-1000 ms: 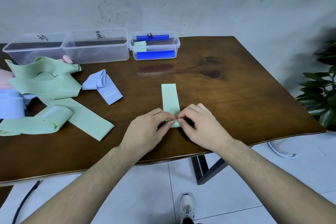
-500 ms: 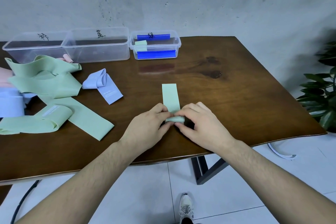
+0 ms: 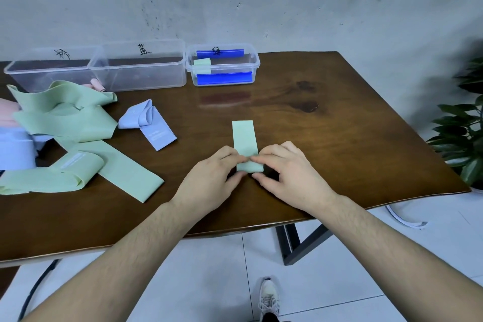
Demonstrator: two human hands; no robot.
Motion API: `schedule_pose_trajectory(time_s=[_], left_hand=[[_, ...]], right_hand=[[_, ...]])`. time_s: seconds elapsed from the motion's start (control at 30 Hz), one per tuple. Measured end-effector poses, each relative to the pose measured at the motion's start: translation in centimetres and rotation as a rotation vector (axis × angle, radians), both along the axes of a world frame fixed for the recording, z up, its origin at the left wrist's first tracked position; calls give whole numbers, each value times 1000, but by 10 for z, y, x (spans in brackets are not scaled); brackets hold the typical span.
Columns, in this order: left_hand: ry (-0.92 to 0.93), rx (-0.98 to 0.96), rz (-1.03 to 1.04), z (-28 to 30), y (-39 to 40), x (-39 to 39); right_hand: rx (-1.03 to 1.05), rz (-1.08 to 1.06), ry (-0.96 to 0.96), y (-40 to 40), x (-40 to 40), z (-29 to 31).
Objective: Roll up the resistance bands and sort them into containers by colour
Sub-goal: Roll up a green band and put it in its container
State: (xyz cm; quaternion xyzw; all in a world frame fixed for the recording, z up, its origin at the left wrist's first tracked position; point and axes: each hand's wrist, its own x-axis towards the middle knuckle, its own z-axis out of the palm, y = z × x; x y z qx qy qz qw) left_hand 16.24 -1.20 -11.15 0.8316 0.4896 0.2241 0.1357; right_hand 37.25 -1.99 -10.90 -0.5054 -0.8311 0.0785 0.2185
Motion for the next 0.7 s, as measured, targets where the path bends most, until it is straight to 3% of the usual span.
schedule_pose_trajectory(time_s=[0.4,0.7], left_hand=[[12,29,18,2,2,1],[5,96,4,2,-9,-2]], right_hand=[[-51,-27,-20,8,2,0],[51,35,-40,-2,2,-2]])
